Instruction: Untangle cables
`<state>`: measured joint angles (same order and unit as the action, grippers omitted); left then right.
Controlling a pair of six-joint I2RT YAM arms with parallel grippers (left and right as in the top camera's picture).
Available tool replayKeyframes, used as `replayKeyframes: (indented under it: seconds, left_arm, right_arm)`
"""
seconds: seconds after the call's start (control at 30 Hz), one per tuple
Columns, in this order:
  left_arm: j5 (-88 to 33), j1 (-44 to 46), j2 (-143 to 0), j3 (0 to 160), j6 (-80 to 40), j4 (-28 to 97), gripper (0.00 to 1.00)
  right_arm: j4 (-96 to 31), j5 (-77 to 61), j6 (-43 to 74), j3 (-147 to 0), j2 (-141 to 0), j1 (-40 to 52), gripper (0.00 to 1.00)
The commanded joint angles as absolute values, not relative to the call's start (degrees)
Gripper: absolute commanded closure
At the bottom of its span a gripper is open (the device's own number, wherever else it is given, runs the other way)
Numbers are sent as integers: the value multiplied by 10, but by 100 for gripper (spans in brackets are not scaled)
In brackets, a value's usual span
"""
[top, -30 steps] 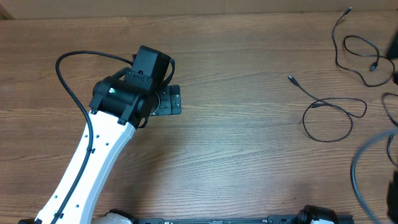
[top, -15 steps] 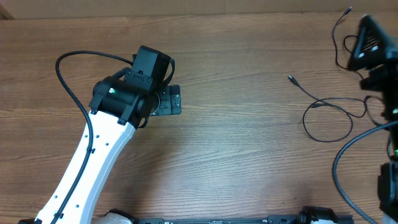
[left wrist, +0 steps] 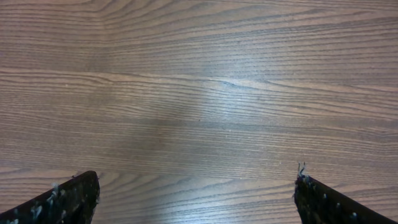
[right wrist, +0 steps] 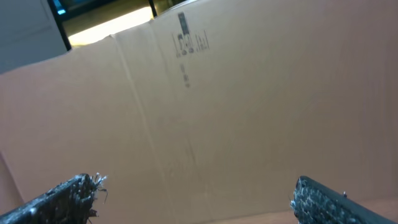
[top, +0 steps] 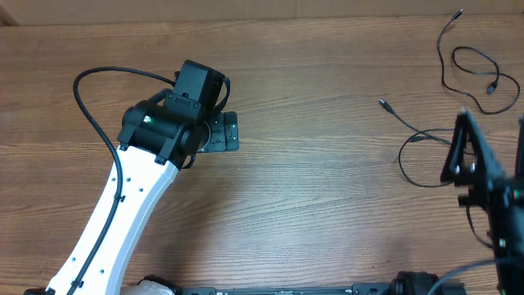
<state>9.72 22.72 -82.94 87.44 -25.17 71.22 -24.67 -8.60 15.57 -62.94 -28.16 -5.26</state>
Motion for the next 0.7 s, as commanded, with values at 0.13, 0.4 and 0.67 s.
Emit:
replayKeyframes:
  seconds: [0.13,0.4,0.67]
  left_arm:
    - [105,224,-828,870,-253,714,0]
    - [105,224,-828,870,-253,714,0]
    - [105,224,-828,870,-253,714,0]
  right_arm:
    - [-245,-93,150,-622,-220,-44,0]
    - [-244,-91,149,-622,-163,5,0]
    - [-231,-91,144,-624,-85,37,0]
